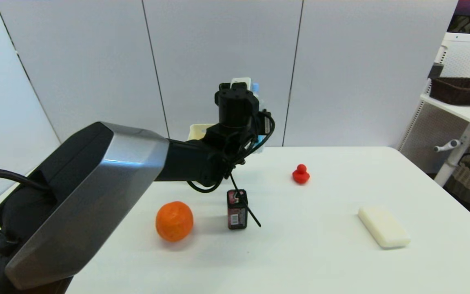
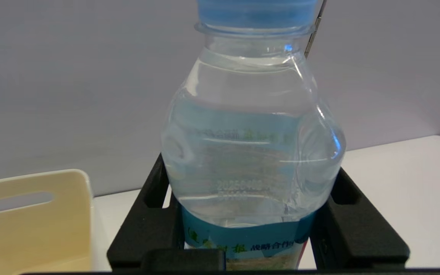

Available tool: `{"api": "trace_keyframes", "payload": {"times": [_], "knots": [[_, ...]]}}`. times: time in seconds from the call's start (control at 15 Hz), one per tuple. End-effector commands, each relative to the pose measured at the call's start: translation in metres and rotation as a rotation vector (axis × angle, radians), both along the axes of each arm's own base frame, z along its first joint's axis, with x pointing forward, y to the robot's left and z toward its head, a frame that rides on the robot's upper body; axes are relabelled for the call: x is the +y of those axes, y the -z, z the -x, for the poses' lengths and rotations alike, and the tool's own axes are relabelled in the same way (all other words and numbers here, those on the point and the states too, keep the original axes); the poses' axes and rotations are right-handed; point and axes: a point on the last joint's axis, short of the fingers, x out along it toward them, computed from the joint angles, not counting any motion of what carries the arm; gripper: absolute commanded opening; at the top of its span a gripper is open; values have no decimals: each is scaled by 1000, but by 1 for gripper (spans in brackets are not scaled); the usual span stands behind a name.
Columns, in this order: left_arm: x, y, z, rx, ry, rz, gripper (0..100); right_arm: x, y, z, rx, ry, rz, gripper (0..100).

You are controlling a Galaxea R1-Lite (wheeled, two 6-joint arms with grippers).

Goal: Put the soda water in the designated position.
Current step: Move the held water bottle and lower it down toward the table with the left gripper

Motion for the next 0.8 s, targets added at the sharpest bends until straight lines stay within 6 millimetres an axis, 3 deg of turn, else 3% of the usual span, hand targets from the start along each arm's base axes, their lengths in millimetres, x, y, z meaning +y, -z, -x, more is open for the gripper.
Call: {"api": "trace_keyframes", "payload": {"times": [0.07,0.27,0.8], "knots": [[-8,30,-10,5,-5,-6,0,0,0,0,-1,0,1,100],[-10,45,-14,20,-7,-15,0,0,0,0,2,0,1,100],[-15,63,-21,12,-8,-4,0,0,0,0,-3,0,1,100]]}}
